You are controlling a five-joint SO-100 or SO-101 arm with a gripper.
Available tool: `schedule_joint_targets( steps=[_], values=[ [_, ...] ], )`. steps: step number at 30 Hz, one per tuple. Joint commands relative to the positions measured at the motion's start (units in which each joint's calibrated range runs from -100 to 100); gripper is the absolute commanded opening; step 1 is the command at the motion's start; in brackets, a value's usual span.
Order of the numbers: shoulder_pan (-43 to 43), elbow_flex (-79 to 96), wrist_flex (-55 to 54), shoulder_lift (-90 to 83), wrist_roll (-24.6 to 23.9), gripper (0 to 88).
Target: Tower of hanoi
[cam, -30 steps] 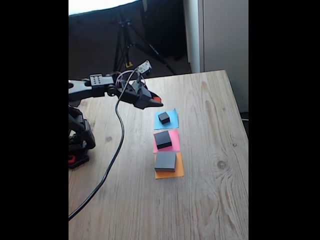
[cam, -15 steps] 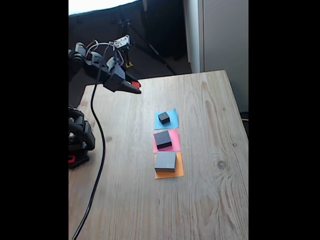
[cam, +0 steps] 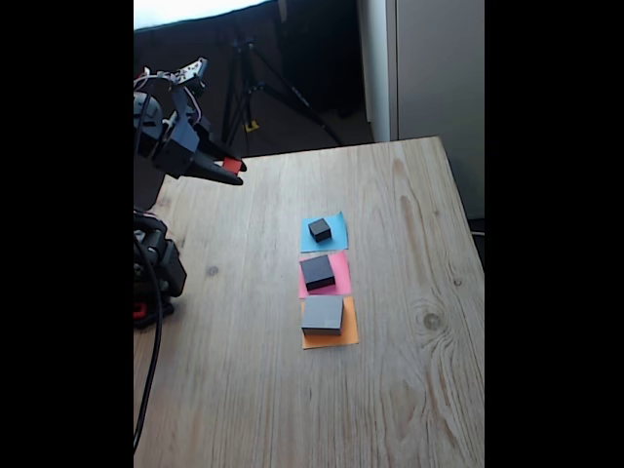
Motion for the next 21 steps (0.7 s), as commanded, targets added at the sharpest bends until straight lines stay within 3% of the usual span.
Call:
schedule_joint_targets(
  steps=[1, 16, 21],
  values=[
    [2.43, -0.75, -0.24, -1.87, 1.40, 1.7],
    [8.45, 26.70, -17.48, -4.83, 6.25, 1.7],
    [9.03, 39.98, -30.51, -4.90, 4.07, 1.7]
  ],
)
